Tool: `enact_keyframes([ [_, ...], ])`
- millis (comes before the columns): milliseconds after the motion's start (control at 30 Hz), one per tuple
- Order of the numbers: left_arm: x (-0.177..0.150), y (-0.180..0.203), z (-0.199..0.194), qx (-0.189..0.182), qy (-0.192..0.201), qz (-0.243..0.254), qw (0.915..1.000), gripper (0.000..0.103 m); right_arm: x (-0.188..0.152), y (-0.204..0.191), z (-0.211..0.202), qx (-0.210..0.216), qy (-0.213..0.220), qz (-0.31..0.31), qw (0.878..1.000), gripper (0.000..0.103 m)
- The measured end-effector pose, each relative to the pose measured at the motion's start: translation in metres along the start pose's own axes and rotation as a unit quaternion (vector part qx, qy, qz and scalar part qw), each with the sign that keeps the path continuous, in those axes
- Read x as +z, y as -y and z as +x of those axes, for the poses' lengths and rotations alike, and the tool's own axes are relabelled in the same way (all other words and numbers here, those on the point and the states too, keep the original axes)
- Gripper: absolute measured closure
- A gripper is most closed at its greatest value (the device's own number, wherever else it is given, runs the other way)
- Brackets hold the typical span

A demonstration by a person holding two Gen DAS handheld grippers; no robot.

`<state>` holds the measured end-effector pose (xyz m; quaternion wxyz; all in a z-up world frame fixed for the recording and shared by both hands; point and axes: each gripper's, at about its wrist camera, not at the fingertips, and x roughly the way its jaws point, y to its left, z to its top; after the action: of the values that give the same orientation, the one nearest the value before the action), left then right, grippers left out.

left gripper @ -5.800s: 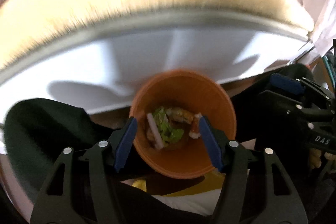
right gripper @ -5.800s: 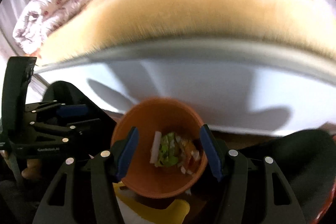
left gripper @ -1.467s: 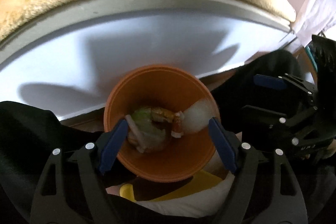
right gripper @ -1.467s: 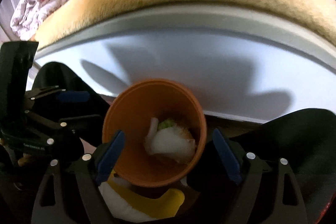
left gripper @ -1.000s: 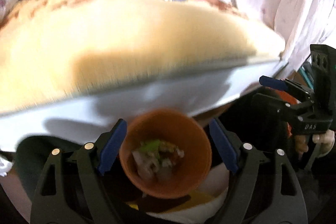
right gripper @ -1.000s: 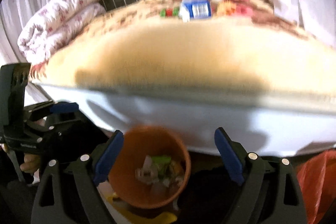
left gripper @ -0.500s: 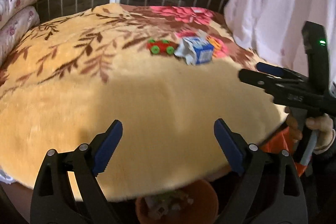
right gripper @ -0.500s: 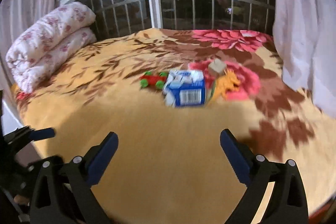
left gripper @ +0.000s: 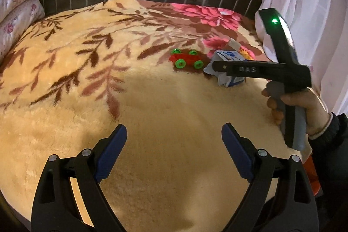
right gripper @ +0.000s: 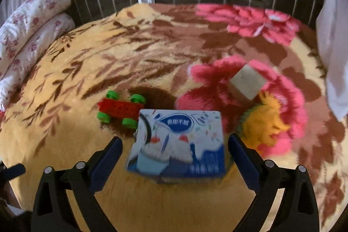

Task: Collect trash
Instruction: 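Grasp the blue biscuit box with the right tool while the left tool grasps the red toy car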

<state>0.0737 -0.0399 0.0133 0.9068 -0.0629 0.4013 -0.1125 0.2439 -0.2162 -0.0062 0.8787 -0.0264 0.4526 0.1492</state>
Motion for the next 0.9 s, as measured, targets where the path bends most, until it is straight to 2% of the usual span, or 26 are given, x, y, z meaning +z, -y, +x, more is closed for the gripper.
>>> enact_keyframes([
  [33, 0.001, 0.000, 0.002, 0.002, -0.002, -0.001, 1.0000, 0.016, 0.001, 0.001, 0.009, 0.006, -0.017, 0.005, 1.000, 0.018],
  [67, 0.002, 0.000, 0.004, 0.003, -0.002, 0.000, 1.0000, 0.016, 0.000, 0.002, 0.017, 0.007, -0.035, 0.008, 0.999, 0.029],
  [100, 0.003, 0.001, 0.005, 0.004, -0.003, 0.001, 1.0000, 0.016, -0.002, 0.003, 0.021, 0.005, -0.041, 0.012, 0.999, 0.029],
  [200, 0.006, 0.002, 0.012, 0.006, -0.010, 0.000, 0.9999, 0.016, -0.008, 0.003, 0.012, 0.006, -0.022, 0.019, 1.000, 0.031],
  [367, 0.019, 0.007, 0.027, 0.006, -0.026, -0.005, 0.9996, 0.016, -0.025, 0.008, -0.035, 0.022, 0.044, 0.045, 0.998, 0.031],
  [433, 0.027, 0.012, 0.035, 0.016, -0.030, 0.002, 0.9994, 0.016, -0.039, 0.012, -0.061, 0.033, 0.072, 0.057, 0.995, 0.031],
  [600, 0.060, 0.026, 0.067, 0.028, -0.042, -0.004, 0.9987, 0.013, -0.097, 0.024, -0.125, 0.020, 0.132, 0.076, 0.988, 0.031],
  [733, 0.085, 0.037, 0.108, 0.047, -0.070, -0.024, 0.9962, 0.012, -0.141, 0.039, -0.154, 0.026, 0.147, 0.111, 0.983, 0.031],
  [900, 0.103, 0.046, 0.143, 0.102, -0.088, -0.019, 0.9907, 0.012, -0.171, 0.055, -0.171, 0.029, 0.152, 0.139, 0.978, 0.031],
])
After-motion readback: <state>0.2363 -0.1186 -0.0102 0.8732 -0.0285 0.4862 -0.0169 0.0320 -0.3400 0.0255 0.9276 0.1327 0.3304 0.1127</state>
